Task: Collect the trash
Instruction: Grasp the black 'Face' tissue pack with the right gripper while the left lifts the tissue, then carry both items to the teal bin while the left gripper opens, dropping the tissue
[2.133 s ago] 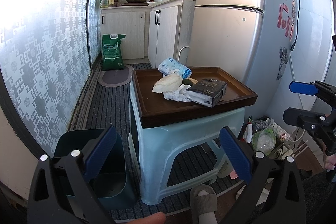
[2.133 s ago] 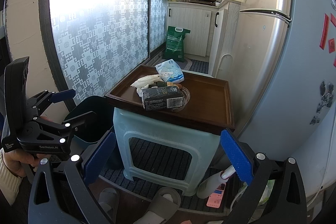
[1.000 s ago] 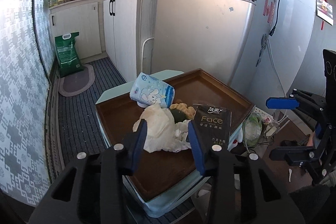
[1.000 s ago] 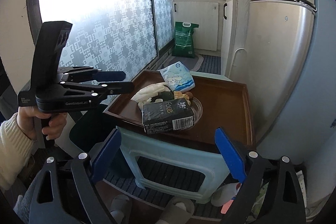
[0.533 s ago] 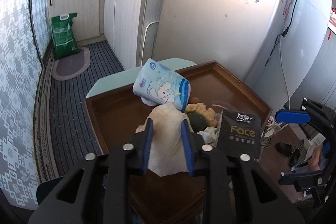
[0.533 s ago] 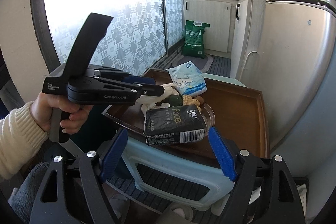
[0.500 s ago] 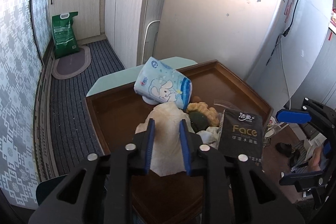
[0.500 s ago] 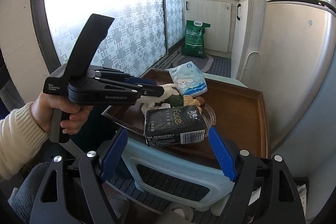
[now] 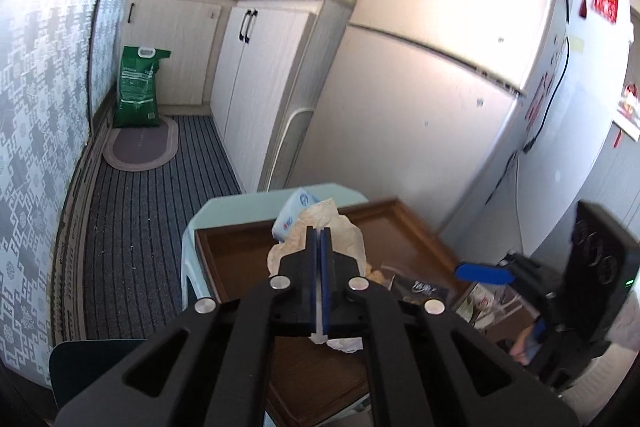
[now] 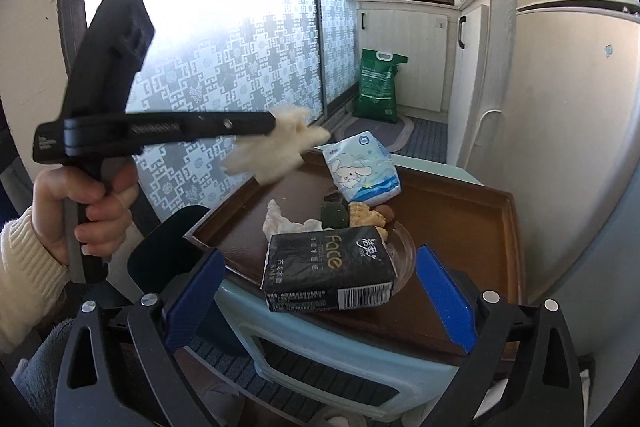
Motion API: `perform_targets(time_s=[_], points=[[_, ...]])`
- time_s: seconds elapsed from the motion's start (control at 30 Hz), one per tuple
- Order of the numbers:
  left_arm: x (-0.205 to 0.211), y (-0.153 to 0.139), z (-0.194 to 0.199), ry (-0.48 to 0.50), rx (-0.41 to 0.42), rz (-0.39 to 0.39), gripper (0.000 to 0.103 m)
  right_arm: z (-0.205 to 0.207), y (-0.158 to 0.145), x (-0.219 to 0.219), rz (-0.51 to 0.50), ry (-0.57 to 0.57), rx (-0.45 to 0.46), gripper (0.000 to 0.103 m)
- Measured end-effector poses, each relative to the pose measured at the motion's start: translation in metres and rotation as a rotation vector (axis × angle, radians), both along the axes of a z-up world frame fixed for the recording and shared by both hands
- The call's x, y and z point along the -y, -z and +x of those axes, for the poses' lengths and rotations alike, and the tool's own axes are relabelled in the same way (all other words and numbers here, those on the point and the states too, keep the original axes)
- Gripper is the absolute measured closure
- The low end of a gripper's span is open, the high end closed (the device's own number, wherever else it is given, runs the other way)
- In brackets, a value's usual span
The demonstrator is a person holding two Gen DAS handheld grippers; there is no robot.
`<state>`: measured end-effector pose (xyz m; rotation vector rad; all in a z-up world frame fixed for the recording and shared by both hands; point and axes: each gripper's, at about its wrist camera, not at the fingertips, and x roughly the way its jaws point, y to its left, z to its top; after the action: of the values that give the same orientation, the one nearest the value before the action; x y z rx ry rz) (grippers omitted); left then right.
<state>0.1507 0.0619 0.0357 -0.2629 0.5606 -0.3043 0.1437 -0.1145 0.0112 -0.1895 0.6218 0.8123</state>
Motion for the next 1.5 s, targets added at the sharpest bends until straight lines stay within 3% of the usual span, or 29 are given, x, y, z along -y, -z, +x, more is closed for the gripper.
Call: perform_targets(time_s=[0.23, 0.5, 0.67, 0.77, 1.07, 1.3, 1.5], points=[[-0.018, -0.009, -0.029, -0.087, 0.06, -0.119, 0.101, 0.012, 0.009, -0.002, 0.018, -0.029, -0.009, 0.005], [-0.047, 0.002, -0.049, -0.177, 0.089, -0.18, 0.101, 0.019, 0.027, -0.021, -0.039, -0.039, -0.001, 0.005], [-0.053, 0.006, -0.058, -0.204, 0.101, -0.136, 0.101, 0.023, 0.035, -0.026, -0.029, -0.031, -0.016, 0.005], [-0.057, 0.008, -0.063, -0.222, 0.104, -0.097, 0.101, 0.026, 0.035, -0.026, -0.028, -0.026, -0.026, 0.028], [-0.088, 0.009, -0.084, -0.287, 0.116, -0.111, 0.101, 0.02, 0.026, -0.026, -0.061, -0.012, 0.002, 0.031], [-0.114, 0.015, -0.099, -0.352, 0.078, -0.099, 0.101, 0.002, -0.01, -0.035, -0.057, -0.022, 0.046, 0.032], [-0.129, 0.03, -0.105, -0.391, 0.001, -0.023, 0.101, -0.015, -0.045, -0.074, -0.022, -0.065, 0.028, 0.032]])
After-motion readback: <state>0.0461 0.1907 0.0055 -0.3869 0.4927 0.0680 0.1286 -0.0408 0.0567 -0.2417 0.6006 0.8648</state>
